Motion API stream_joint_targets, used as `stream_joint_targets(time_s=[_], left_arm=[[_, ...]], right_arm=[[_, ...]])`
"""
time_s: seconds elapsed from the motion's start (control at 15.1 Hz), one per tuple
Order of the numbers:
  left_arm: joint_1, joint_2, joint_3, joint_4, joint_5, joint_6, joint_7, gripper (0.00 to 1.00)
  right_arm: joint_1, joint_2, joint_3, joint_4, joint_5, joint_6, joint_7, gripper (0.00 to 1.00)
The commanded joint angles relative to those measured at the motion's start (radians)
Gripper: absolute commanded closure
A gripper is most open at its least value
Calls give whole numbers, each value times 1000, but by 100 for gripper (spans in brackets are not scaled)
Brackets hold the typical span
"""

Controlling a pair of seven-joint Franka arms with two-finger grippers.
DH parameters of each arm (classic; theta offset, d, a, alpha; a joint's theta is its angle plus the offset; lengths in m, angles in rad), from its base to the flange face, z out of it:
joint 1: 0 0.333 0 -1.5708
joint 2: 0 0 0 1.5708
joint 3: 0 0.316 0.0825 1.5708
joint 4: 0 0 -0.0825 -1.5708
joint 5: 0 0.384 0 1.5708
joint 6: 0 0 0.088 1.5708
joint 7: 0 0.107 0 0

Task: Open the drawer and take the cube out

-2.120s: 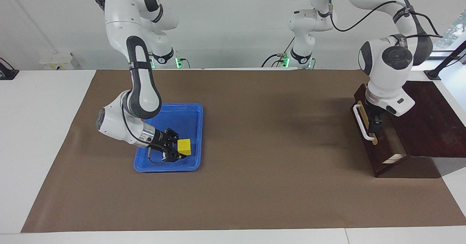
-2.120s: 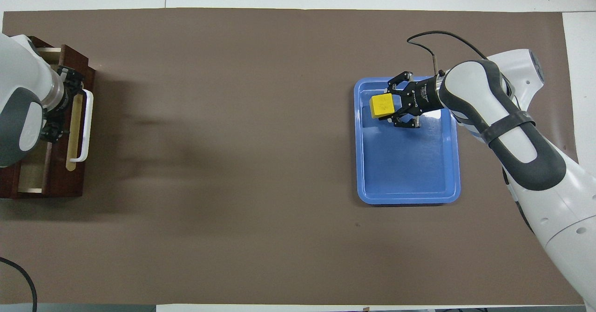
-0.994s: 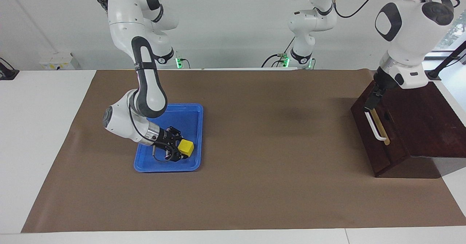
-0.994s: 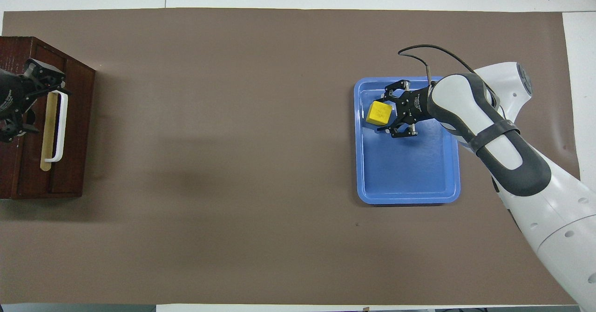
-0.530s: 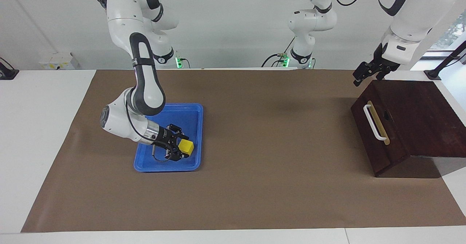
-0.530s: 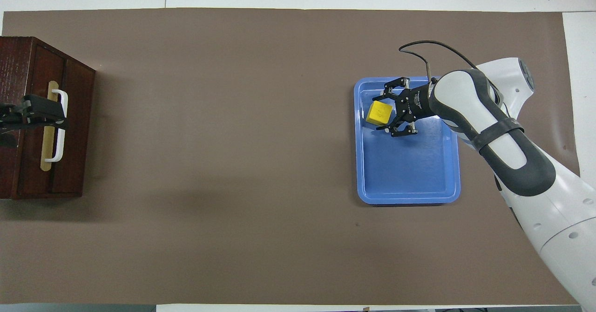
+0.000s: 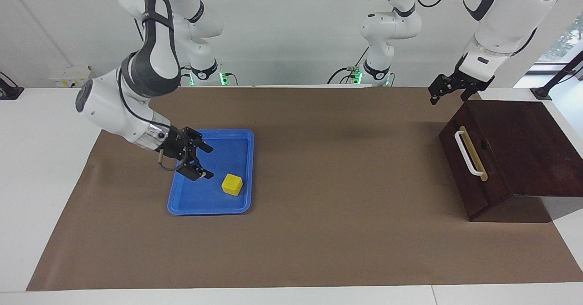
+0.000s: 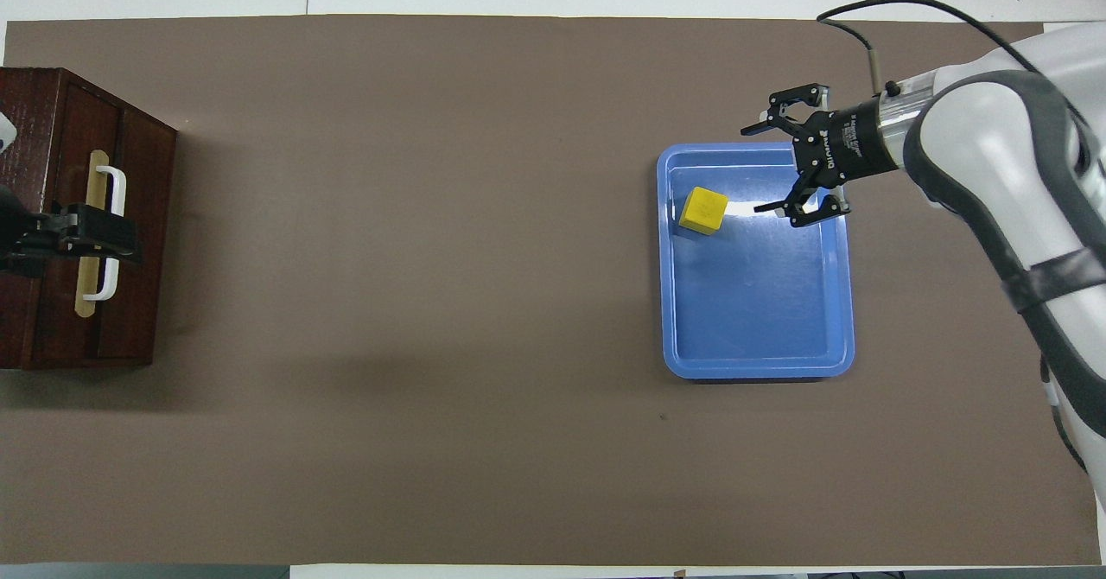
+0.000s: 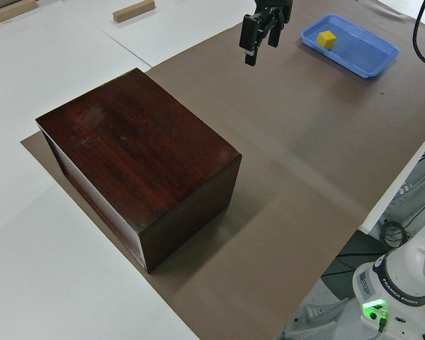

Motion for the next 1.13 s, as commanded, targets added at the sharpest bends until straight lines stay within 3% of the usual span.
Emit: stream_joint_targets(time_s=[0.0,0.2,0.66,1.06], left_arm=[[-17,-13,-1,-3,-15,-57,85,0],[-21,-16,0,-2,-27,-77,103,0],[-21,-22,3,-11,-27,-68,97,0],[-6,-24,11,-7,-23,-67,95,0]], right_arm=[[-9,-42,5,69,-94,-96,-23,0],[-10,-80,4,119,-204,-180,-147,0],[-50,-207,1,122,-410,-331,-674,0],[-58,-295,16,122,-571,-374,-1136,0]])
